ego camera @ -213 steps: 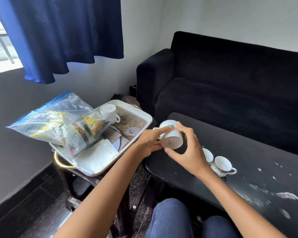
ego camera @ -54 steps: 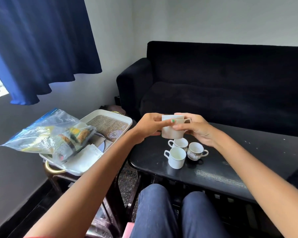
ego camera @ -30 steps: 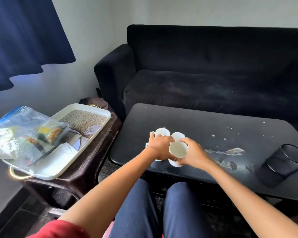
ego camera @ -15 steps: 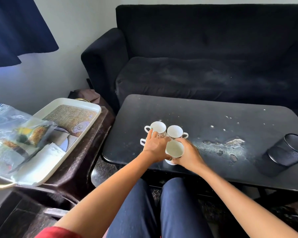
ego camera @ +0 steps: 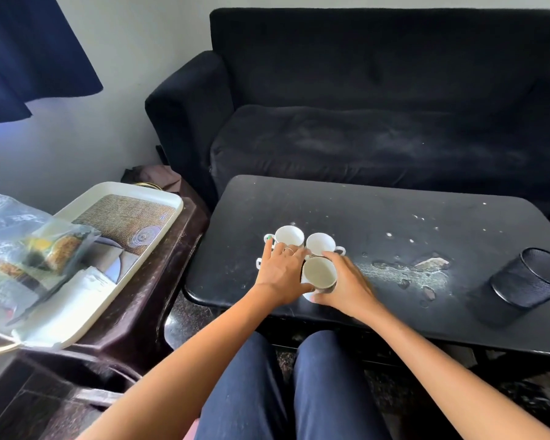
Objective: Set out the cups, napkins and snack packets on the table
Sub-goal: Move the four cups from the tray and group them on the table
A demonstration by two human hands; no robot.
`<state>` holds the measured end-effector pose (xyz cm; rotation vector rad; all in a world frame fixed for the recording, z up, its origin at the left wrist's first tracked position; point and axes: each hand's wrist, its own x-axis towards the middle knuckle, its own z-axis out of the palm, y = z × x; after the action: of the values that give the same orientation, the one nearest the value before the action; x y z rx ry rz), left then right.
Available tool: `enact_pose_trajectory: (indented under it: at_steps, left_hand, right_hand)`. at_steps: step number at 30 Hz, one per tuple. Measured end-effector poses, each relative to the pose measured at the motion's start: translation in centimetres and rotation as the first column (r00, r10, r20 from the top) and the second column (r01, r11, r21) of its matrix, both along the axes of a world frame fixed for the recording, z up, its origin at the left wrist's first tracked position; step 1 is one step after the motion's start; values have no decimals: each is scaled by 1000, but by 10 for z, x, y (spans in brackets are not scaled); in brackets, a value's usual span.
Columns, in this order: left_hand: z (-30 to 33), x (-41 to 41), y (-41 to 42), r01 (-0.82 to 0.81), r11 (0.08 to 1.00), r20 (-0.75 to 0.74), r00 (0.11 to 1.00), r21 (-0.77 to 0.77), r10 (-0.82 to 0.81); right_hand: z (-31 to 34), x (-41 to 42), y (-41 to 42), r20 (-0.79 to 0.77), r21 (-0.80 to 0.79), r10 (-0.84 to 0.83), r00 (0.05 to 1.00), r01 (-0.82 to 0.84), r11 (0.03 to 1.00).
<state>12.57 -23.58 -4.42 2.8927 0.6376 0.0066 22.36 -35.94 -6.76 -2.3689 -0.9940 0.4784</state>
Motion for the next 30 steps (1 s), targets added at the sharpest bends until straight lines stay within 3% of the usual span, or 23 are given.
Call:
enact_pose_trajectory:
  at_steps: [2,5,8,15,26,30]
  left_hand:
    - [3,-5,6,-23,1000,64,998,19,22]
    - [7,-11,20,-103,995,169,981,13,99]
    - [9,-14,35,-182,982,244,951,-57,190]
    - [3,-3,63,-230,961,191,947,-150,257]
    - [-19,15,99,-113,951,59,989,-287,135]
    - [-24,14,104,-52,916,98,990,-397,99]
  right_hand:
    - [6,3,-4,63,30,-25,998,23,999]
    - [17,9,-5,106,202,-91,990,69,977]
    - [25,12,3,138,315,-110,984,62,947]
    - [17,20,42,258,196,-2,966,-51,979]
    - [-7,48,87,162,19,110,981,-115,993]
    - [-12,51,88,156,-7,146,977,-146,989]
